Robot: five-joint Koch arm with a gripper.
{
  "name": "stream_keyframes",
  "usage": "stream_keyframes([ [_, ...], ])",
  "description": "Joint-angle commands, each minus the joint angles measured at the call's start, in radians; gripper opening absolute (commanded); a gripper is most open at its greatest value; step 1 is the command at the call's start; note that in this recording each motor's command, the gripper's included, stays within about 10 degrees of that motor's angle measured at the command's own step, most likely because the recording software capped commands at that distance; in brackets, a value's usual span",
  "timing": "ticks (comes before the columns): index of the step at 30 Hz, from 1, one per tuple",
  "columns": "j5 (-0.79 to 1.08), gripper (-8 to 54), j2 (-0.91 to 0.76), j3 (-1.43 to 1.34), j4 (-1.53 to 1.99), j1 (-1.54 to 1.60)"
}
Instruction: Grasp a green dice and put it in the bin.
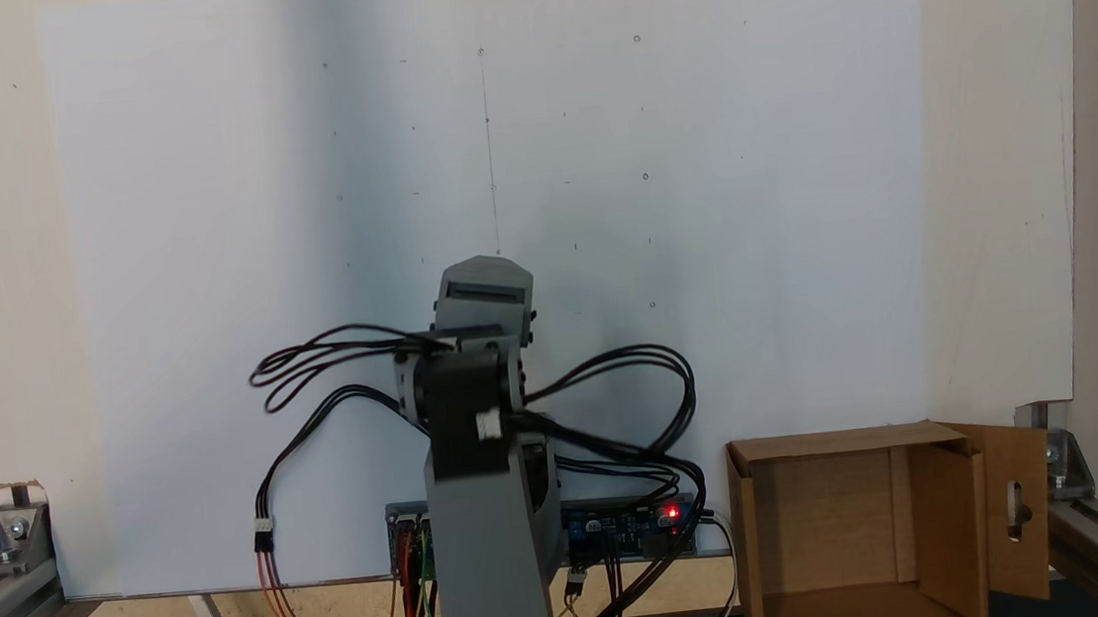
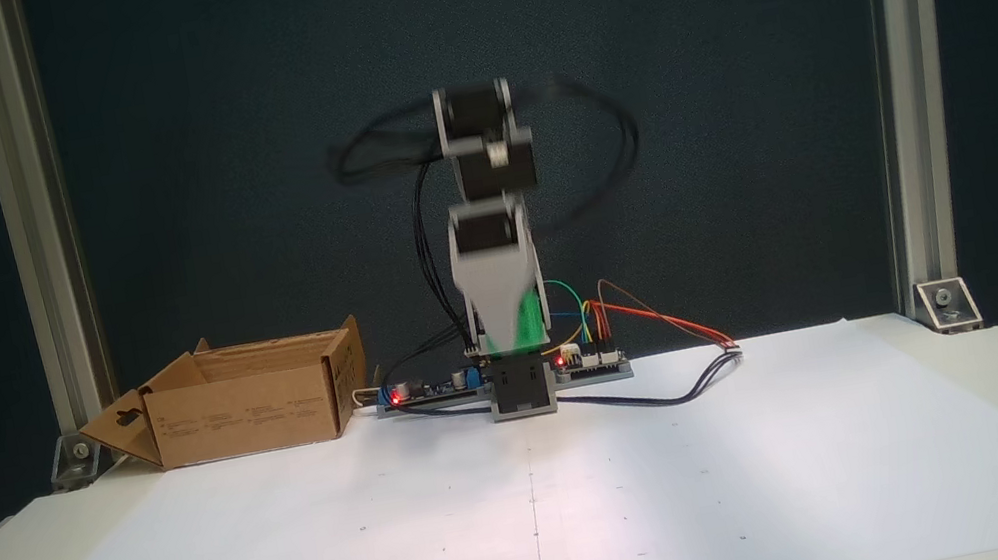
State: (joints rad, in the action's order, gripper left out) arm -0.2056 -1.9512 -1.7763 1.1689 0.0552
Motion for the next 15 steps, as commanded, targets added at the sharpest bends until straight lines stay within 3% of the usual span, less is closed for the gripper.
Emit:
stream_keyframes([
  [1, -0.048, 11.5, -0.011, 0.133, 0.164, 0.009],
  [8, -0.040, 11.5, -0.009, 0.242, 0.305, -0.080],
  [15, 0.233, 11.5, 0.137, 0.242, -0.057, -0.566],
])
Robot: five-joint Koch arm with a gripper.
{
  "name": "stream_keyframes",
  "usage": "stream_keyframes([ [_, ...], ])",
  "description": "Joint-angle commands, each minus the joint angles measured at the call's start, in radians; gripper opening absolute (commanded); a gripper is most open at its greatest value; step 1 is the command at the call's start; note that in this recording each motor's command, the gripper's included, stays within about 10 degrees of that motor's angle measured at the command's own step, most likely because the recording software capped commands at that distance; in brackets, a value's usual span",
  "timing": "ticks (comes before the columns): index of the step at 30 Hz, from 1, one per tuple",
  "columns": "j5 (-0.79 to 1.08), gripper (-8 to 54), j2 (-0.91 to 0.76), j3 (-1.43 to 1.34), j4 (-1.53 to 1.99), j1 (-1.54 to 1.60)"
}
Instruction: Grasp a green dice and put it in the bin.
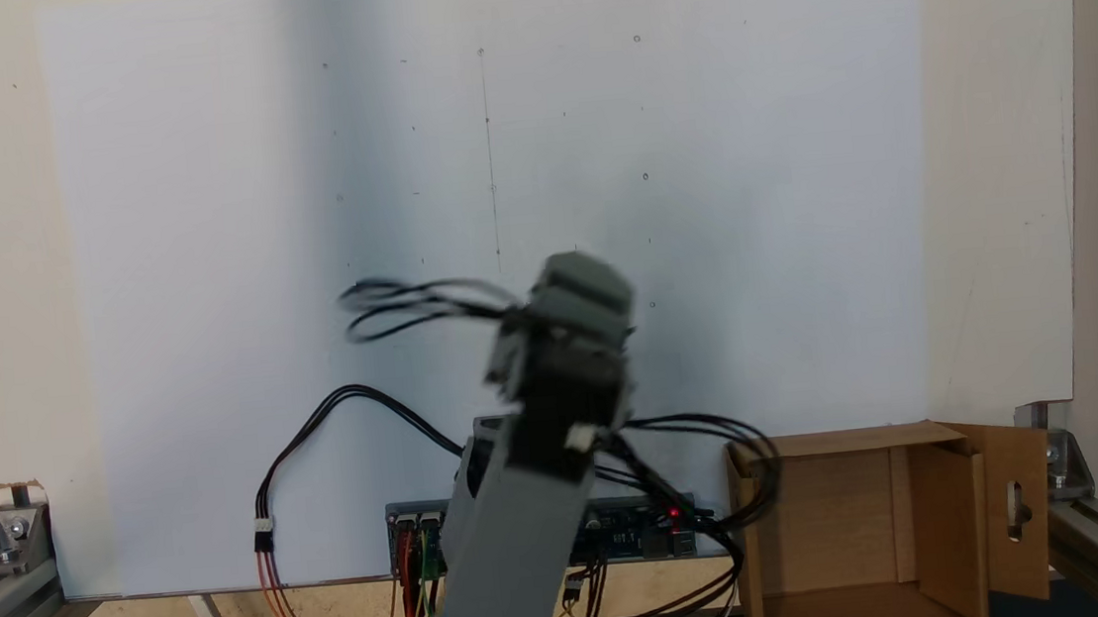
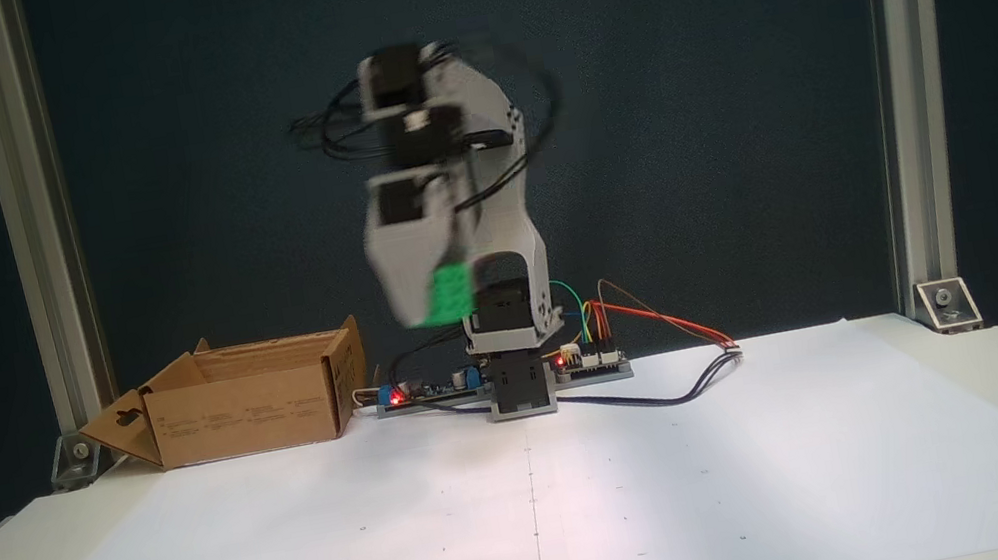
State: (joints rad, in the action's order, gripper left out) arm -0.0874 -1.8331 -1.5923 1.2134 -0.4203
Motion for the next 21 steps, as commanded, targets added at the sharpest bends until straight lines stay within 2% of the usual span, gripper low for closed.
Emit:
stream_keyframes([
  [1, 0.150, 11.5, 0.043, 0.058, -0.161, -0.155],
  [7, 0.336, 11.5, 0.097, 0.067, -0.475, -0.491],
  [21, 0.634, 11.5, 0.133, 0.170, -0.485, -1.137],
])
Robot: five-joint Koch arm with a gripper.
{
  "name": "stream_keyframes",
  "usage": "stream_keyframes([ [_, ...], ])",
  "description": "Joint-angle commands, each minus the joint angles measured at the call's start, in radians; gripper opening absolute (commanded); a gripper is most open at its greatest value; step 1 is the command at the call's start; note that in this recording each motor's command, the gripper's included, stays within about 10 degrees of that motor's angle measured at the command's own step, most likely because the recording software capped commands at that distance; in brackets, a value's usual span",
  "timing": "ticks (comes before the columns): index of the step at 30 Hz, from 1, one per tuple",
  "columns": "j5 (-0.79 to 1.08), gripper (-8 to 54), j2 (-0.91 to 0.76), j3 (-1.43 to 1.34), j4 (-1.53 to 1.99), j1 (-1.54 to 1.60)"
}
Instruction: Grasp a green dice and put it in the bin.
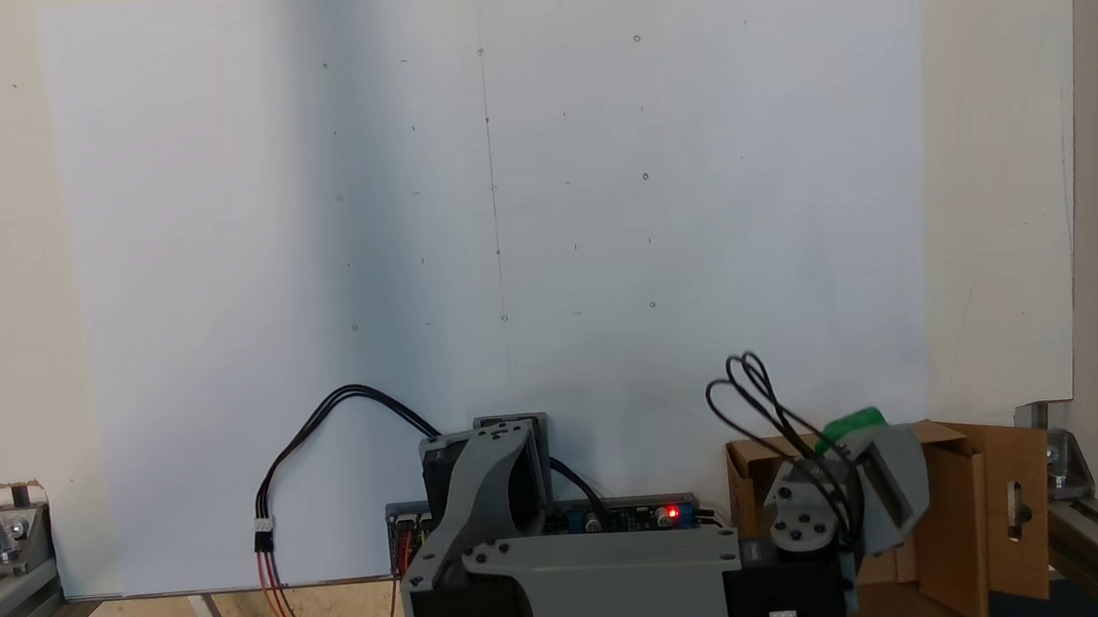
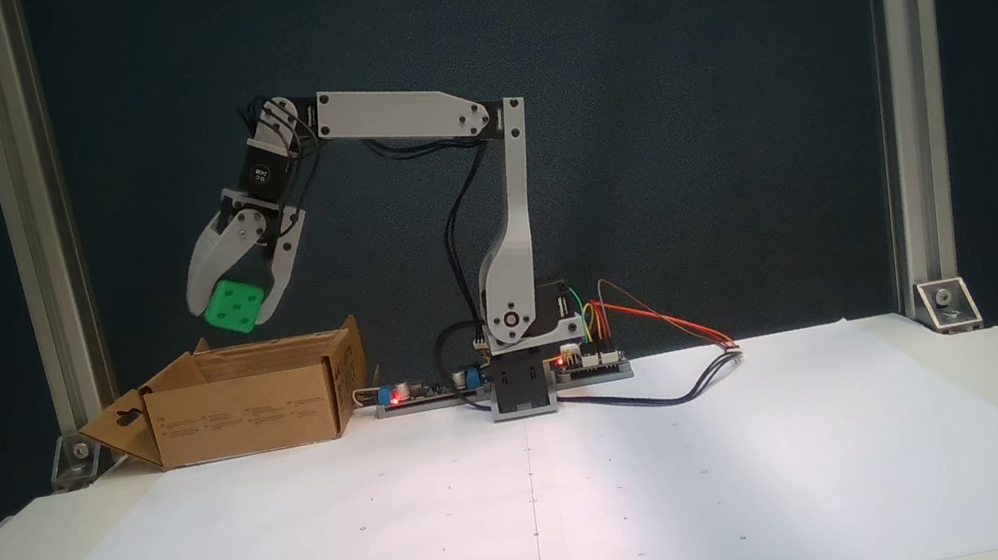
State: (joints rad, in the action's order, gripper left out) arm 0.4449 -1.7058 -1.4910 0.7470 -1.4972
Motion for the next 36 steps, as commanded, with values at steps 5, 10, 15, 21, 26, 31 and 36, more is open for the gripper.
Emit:
stream_keyframes([
  [5, 0.135, 11.5, 0.089, 0.069, -0.020, -0.199],
  [10, 0.189, 11.5, 0.202, 0.069, -0.037, -0.295],
  [15, 0.212, 11.5, 0.250, 0.069, -0.084, -0.336],
  [21, 0.209, 41.2, 0.250, 0.069, -0.104, -0.367],
  [26, 0.141, 43.5, 0.242, 0.071, -0.161, -0.324],
  [31, -0.129, 43.4, 0.052, 0.077, -0.215, -0.061],
  [36, -0.320, 43.5, -0.109, 0.075, -0.216, 0.282],
])
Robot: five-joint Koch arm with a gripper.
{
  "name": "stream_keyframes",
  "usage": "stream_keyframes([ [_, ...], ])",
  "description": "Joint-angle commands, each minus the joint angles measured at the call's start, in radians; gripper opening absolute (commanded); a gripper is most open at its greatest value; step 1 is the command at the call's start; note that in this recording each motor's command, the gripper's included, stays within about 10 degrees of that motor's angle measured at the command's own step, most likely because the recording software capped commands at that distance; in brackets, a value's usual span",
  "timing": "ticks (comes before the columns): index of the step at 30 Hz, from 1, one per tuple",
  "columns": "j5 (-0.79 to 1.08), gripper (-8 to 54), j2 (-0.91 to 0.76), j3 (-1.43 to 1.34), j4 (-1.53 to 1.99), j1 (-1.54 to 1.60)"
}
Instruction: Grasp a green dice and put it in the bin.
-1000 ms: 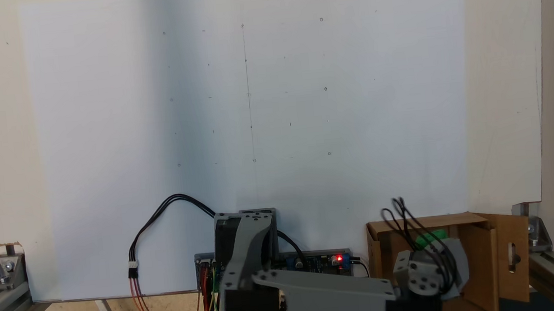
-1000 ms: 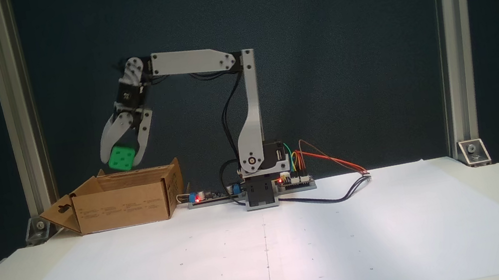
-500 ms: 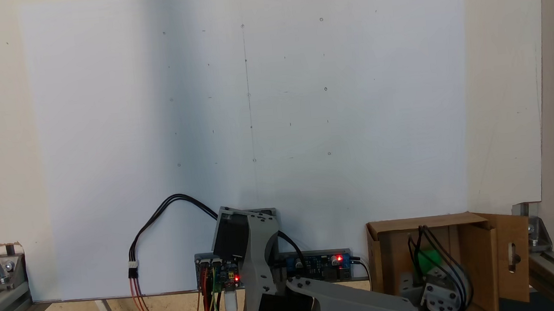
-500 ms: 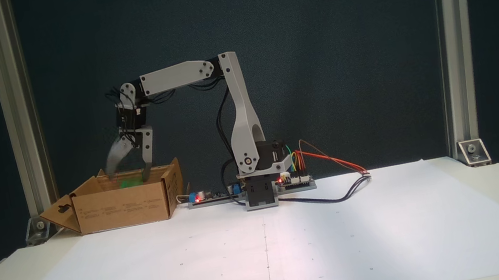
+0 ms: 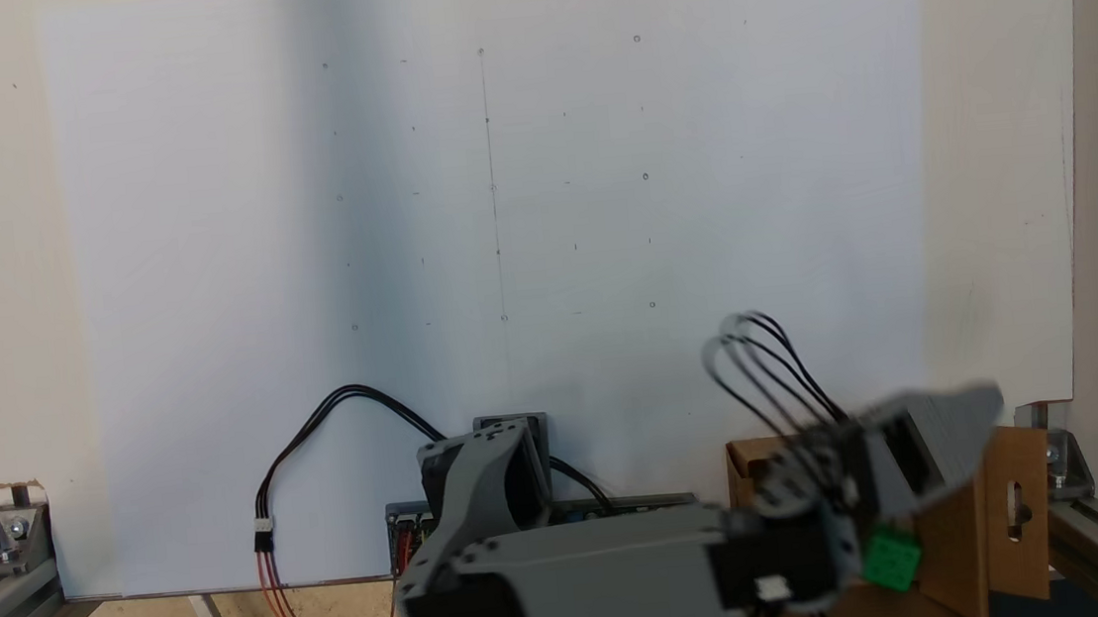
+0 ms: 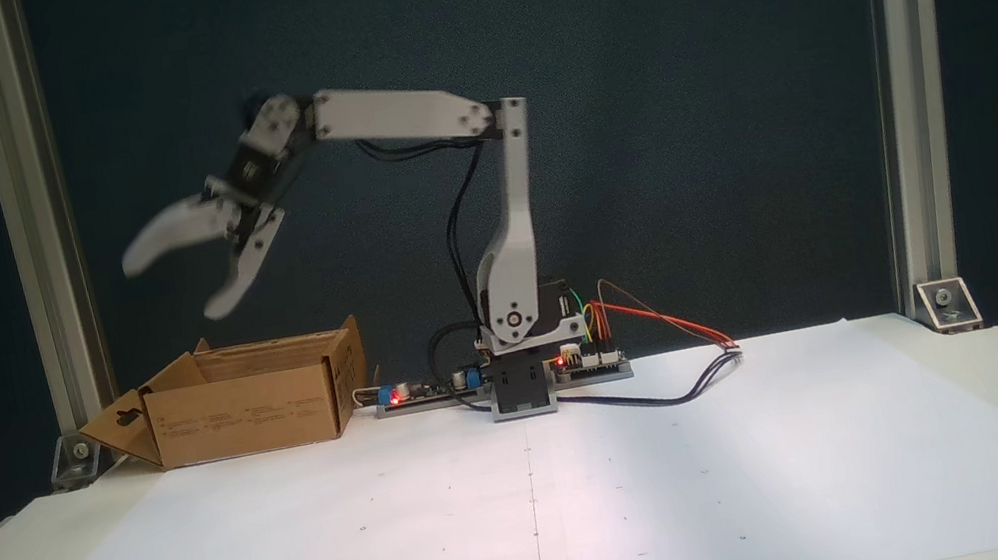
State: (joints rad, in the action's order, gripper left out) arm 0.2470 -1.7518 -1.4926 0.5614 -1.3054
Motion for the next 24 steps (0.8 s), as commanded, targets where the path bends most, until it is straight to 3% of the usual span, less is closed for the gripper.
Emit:
stream_keyframes([
  [1, -0.165, 43.5, -0.089, 0.077, -0.029, 0.161],
  [4, -0.273, 43.5, -0.146, 0.071, -0.029, 0.382],
  [17, -0.278, 44.4, -0.439, -0.353, -0.110, 1.316],
  [24, -0.278, 44.1, -0.517, -0.630, -0.434, 1.376],
])
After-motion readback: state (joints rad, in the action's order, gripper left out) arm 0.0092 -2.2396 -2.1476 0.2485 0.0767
